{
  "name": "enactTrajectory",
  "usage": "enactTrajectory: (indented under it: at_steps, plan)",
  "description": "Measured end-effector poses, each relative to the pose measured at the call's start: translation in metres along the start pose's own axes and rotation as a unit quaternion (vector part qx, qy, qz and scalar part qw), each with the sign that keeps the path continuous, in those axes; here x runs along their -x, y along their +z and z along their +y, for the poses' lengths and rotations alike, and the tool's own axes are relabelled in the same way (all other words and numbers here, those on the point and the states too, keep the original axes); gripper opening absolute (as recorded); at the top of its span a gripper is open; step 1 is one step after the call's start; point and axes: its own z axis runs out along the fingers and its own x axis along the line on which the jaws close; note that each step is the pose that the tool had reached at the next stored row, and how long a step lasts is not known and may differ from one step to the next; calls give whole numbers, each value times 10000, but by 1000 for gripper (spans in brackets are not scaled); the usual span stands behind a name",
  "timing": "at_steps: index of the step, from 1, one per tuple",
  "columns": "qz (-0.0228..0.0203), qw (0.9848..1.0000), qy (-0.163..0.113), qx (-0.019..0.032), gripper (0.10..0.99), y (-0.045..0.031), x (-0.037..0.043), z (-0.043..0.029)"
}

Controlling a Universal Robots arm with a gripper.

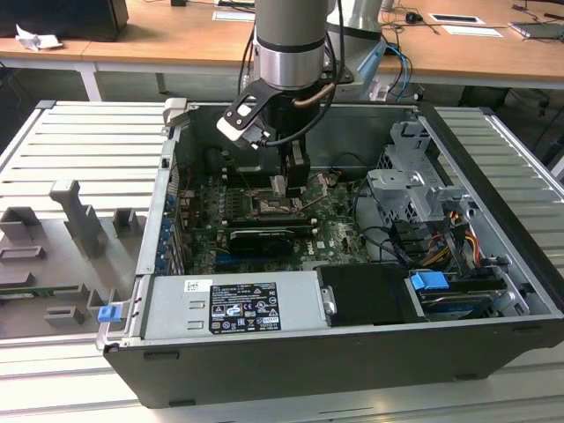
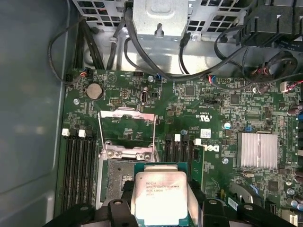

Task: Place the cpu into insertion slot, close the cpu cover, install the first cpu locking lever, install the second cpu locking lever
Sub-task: 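Place the cpu into insertion slot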

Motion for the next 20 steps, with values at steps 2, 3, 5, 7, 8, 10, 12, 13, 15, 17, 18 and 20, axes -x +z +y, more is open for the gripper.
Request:
enactTrajectory:
  at_steps: [2,3,5,7,8,10,12,13,15,17,18,20]
  plan:
    - [0,10000,0,0,525,18,0,-2]
    - [0,10000,0,0,525,25,0,-2]
    - [0,10000,0,0,525,39,1,-4]
    - [0,10000,0,0,525,53,1,-5]
    - [0,10000,0,0,525,61,1,-6]
    - [0,10000,0,0,525,84,1,-8]
    - [0,10000,0,0,525,100,2,-10]
    - [0,10000,0,0,525,104,2,-10]
    - [-1,10000,0,-1,525,116,2,-12]
    - [1,10000,0,0,525,129,2,-12]
    - [0,10000,0,0,525,135,2,-13]
    - [0,10000,0,2,525,148,3,-14]
